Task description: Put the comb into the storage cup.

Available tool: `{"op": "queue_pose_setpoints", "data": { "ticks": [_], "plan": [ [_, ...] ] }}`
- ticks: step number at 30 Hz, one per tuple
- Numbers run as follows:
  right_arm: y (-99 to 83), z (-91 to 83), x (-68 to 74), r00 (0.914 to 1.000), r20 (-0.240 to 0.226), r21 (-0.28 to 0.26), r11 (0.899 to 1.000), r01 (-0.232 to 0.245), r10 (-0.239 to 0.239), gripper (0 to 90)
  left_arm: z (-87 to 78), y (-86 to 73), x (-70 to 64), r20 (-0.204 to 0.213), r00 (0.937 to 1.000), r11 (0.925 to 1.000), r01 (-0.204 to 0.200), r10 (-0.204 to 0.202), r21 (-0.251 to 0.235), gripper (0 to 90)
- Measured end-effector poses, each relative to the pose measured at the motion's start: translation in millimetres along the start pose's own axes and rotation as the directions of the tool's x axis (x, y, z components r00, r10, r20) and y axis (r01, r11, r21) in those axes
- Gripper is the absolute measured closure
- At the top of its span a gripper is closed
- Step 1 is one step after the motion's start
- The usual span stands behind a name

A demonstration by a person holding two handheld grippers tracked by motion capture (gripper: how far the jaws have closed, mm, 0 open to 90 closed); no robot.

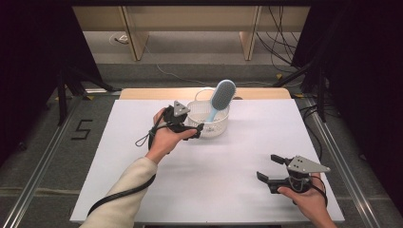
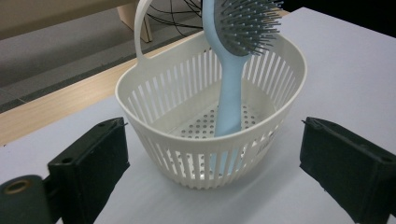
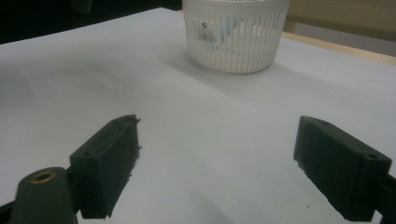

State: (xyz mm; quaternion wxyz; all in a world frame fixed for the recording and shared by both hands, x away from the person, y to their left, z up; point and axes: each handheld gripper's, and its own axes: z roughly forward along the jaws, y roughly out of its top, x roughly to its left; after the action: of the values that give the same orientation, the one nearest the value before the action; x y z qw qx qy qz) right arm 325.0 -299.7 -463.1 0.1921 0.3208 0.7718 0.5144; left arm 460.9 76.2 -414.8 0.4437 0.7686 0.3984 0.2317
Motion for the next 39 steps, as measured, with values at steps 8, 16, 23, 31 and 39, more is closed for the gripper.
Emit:
{"op": "queue_pose_setpoints", "data": {
  "ticks": [8, 16, 23, 31, 39],
  "plan": [
    [0.1, 0.1, 0.2, 1.0000, 0.003, 0.003, 1.000, 0.001, -0.001, 15.3, -9.3, -10.2, 0.5, 0.009, 0.9999, 1.0000, 0.004, -0.004, 0.002, 7.4],
    [0.2, -0.3, 0.2, 1.0000, 0.003, 0.000, 1.000, 0.002, -0.002, 15.2, -16.2, -18.1, 1.9, 0.016, 0.9998, 0.9999, 0.009, -0.009, 0.012, 7.2],
    [0.3, -0.3, 0.3, 1.0000, 0.003, 0.000, 1.000, 0.004, -0.004, 15.2, -24.7, -24.9, 3.4, 0.014, 0.9999, 0.9999, 0.009, -0.009, 0.012, 7.2],
    [0.4, -0.4, 0.5, 1.0000, 0.004, 0.001, 1.000, 0.007, -0.007, 15.2, -37.1, -33.3, 3.4, 0.017, 0.9998, 0.9998, 0.011, -0.011, 0.014, 7.4],
    [0.7, -0.6, 0.9, 1.0000, 0.004, 0.002, 1.000, 0.006, -0.006, 15.2, -46.0, -42.4, 1.0, 0.030, 0.9995, 0.9999, 0.000, 0.000, 0.013, 7.5]
  ]
}}
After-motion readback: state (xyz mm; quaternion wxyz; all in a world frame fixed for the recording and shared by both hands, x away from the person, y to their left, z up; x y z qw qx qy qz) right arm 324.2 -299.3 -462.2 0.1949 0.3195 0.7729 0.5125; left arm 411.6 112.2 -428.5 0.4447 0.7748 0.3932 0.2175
